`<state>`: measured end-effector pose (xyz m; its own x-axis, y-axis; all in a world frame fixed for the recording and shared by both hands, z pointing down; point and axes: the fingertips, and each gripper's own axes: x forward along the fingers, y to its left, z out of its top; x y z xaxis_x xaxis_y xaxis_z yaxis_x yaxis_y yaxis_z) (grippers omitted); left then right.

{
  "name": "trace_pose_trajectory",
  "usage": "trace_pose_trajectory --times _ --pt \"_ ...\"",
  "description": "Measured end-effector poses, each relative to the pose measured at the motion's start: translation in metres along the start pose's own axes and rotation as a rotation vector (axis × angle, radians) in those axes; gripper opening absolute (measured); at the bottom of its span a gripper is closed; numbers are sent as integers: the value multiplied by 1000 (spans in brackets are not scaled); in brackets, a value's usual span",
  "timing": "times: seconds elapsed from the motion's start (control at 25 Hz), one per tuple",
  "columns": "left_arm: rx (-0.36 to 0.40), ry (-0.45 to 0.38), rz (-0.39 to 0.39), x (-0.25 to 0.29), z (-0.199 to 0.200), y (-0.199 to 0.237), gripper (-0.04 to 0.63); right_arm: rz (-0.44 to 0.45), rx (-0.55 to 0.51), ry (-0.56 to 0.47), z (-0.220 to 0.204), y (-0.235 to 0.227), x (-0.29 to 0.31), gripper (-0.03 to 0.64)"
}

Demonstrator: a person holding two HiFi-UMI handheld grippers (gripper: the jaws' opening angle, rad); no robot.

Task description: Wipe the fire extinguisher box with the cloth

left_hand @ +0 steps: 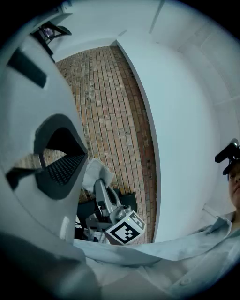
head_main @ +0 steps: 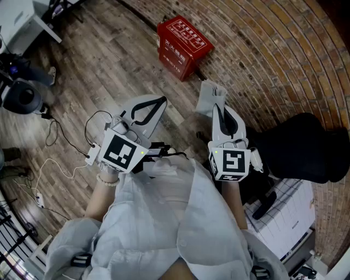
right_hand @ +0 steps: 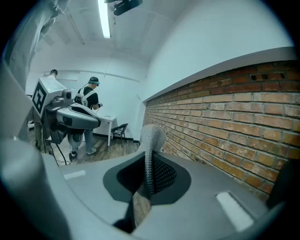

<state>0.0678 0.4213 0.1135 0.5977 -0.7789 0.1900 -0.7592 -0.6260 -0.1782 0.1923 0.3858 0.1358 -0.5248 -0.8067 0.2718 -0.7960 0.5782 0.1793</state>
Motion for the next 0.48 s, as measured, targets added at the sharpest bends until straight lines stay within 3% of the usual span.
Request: trace_pose_trajectory --times 0.48 --pt "0 0 -9 -1 -1 0 -3 -5 2 7 -2 2 -1 25"
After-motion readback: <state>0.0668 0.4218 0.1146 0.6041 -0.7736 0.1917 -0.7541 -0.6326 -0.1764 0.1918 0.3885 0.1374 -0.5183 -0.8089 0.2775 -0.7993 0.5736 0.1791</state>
